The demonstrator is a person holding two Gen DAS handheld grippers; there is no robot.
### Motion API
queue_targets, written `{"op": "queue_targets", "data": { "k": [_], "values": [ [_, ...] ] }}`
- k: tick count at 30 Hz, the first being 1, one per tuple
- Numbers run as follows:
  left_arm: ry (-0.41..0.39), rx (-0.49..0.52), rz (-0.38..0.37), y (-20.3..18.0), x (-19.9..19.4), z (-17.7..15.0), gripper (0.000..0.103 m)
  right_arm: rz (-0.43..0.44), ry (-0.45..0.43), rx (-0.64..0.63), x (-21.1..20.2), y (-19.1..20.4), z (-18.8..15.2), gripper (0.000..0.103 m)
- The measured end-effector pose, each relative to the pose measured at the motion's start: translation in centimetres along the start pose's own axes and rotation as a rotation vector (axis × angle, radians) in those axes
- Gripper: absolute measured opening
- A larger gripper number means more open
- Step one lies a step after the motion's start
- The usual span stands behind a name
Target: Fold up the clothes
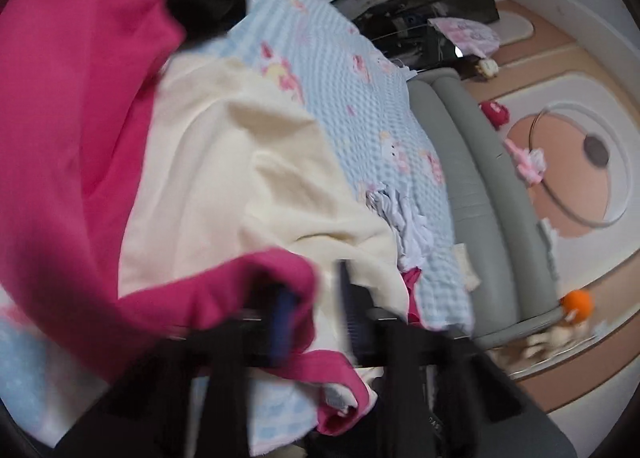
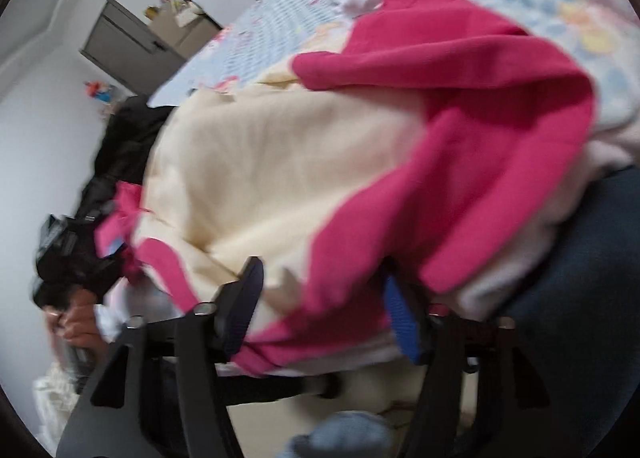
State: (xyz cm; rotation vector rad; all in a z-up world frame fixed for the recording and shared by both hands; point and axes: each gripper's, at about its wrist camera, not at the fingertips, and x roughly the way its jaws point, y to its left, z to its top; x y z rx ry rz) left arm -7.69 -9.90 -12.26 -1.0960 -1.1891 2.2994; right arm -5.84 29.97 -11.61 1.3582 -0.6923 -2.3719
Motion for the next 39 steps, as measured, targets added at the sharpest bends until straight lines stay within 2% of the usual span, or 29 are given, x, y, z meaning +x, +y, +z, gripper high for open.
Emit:
{"op": "queue_targets", "data": {
  "k": [1, 4, 7, 9, 12, 15, 18, 22, 27, 29, 31, 33, 35, 37, 39],
  "values": [
    [-0.010, 0.019, 0.004, -0.9, -0.3, -0.1, 0.012, 0.006, -0.005, -0.010, -0.3, 0.2, 0.3, 0.006],
    [-0.024, 0.078, 0.001, -2.5, -1.9, -0.9, 0.012, 0.067, -0.081, -0.007, -2.8, 0.5, 0.8, 0.004],
    [-0.009, 0.047, -0.006, -1.8, -3.3, -2.2, 0.010, 0.147, -0.158, 0.020, -5.1, 0.8, 1.3, 0.004],
    [0.019, 0.025, 0.010, -1.0, -4.3, -4.0, 0.009, 0.179, -0.191, 0.069, -6.3, -0.4, 1.7, 0.004],
    [0.103, -0.025, 0.088, 1.1, -4.4, -6.9, 0.009, 0.121, -0.210, 0.090, -6.2, -0.8, 1.2, 0.004],
    [0.200, -0.127, 0.191, 5.0, -3.2, -9.7, 0.009, 0.008, -0.097, 0.125, -3.9, -1.7, 0.8, 0.005],
    [0.192, -0.173, 0.162, 6.2, -3.3, -10.3, 0.008, -0.022, -0.060, 0.150, -3.0, -2.2, 0.2, 0.006],
    [0.137, -0.070, 0.108, 3.9, -4.2, -8.0, 0.012, 0.003, -0.108, 0.070, -3.5, -0.3, 2.8, 0.006],
    [0.030, 0.051, 0.140, -0.2, -2.6, 0.6, 0.009, 0.049, -0.182, -0.035, -3.7, 2.6, 8.1, 0.006],
    [0.027, 0.059, 0.141, -1.1, -1.8, 2.5, 0.013, 0.050, -0.188, -0.036, -3.0, 3.5, 11.1, 0.008],
    [0.043, 0.046, 0.146, -1.3, -1.2, 2.8, 0.014, 0.033, -0.146, -0.010, -1.9, 4.1, 12.8, 0.013],
    [0.057, 0.040, 0.117, -0.7, -1.2, 1.8, 0.019, 0.073, -0.114, 0.024, -1.5, 3.9, 12.4, 0.016],
    [0.072, 0.021, 0.104, 0.2, -1.2, 0.7, 0.026, 0.094, -0.091, 0.021, -1.1, 3.5, 11.0, 0.021],
    [0.074, -0.002, 0.106, 1.2, -1.4, -0.2, 0.026, 0.065, -0.046, 0.016, -0.6, 2.8, 9.7, 0.023],
    [0.077, -0.021, 0.106, 2.0, -1.6, -1.0, 0.027, 0.077, -0.034, 0.058, -1.0, 1.7, 8.2, 0.025]
  ]
}}
